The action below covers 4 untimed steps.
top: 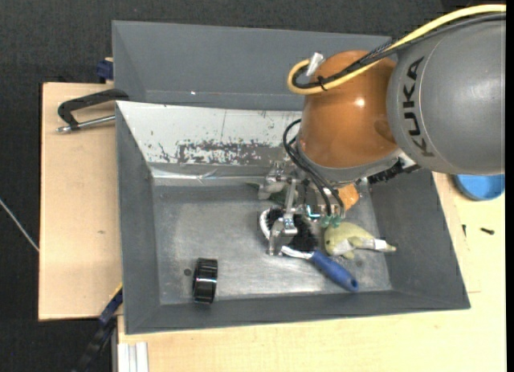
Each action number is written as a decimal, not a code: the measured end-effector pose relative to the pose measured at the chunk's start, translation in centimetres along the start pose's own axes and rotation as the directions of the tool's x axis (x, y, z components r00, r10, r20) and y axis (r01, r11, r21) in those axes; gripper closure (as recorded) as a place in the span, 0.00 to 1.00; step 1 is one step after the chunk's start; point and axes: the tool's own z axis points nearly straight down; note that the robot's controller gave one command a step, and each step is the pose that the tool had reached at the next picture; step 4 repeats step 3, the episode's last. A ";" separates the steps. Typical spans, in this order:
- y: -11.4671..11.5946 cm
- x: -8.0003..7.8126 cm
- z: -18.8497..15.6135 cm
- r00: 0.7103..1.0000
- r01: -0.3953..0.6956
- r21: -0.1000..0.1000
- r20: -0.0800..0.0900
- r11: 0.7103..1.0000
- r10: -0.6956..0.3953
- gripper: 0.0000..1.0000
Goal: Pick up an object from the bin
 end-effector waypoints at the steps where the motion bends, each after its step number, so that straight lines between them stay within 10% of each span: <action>1: -8.8 -2.3 10.8 0.998 -0.057 -0.002 0.006 0.998 0.057 0.00; 2: -9.0 -2.4 10.8 0.998 -0.060 -0.001 0.006 0.998 0.060 1.00; 3: -8.4 -1.5 -3.1 0.998 -0.054 -0.001 0.017 0.999 0.054 1.00; 4: -8.4 -1.5 -3.1 0.998 -0.054 -0.001 0.017 0.999 0.054 1.00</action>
Offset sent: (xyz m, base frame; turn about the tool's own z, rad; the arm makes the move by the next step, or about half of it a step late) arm 0.0233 -0.0973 -0.1208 0.0595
